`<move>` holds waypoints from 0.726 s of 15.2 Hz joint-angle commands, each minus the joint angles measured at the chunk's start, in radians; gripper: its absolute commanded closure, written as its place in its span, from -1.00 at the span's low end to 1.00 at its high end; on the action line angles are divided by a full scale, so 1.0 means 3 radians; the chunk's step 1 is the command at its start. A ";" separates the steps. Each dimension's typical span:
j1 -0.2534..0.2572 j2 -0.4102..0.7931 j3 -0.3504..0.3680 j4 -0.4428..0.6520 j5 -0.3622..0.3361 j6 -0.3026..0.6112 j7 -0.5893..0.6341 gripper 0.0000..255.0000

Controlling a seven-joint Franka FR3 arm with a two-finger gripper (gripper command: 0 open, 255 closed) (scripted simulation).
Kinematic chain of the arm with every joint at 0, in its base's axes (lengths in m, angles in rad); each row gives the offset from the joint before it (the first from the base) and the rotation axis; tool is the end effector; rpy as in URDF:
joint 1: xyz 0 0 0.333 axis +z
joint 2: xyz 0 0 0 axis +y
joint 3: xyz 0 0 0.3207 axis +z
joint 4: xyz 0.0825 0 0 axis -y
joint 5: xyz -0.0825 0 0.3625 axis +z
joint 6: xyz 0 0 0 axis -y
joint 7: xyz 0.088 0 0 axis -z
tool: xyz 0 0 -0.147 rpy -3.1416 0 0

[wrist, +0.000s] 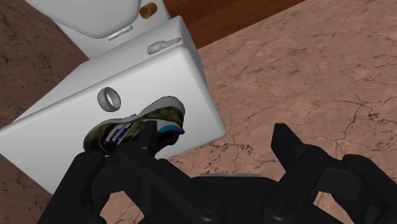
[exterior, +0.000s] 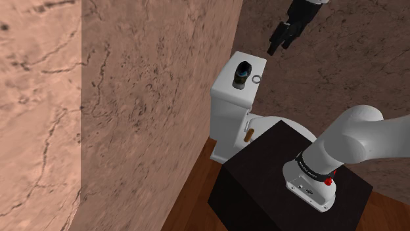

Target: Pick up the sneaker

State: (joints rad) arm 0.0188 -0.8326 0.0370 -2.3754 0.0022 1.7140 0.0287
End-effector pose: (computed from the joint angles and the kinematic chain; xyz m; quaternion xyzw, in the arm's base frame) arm 0.2896 0.0195 0.5724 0.9962 0.0086 0.0857 0.0094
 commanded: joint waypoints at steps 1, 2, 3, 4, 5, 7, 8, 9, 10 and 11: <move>0.0000 0.0000 0.0000 0.0000 0.0000 0.0000 0.0000 -1.00; -0.0022 0.0134 0.0031 0.0029 -0.0076 0.0053 -0.0009 -1.00; -0.0046 0.0269 0.0062 0.0061 -0.0154 0.0104 -0.0014 -1.00; -0.0071 0.0405 0.0094 0.0095 -0.0235 0.0153 -0.0016 -1.00; -0.0098 0.0541 0.0126 0.0133 -0.0318 0.0199 -0.0014 -1.00; -0.0156 0.0814 0.0192 0.0217 -0.0494 0.0283 0.0000 -1.00; -0.0188 0.0952 0.0225 0.0263 -0.0586 0.0320 0.0013 -1.00; -0.0219 0.1090 0.0259 0.0313 -0.0682 0.0353 0.0029 -1.00; -0.0251 0.1228 0.0291 0.0366 -0.0781 0.0382 0.0049 -1.00; -0.0281 0.1367 0.0322 0.0422 -0.0884 0.0407 0.0073 -1.00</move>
State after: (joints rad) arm -0.0557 -0.4663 0.1243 -2.2592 -0.2293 1.8204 0.0440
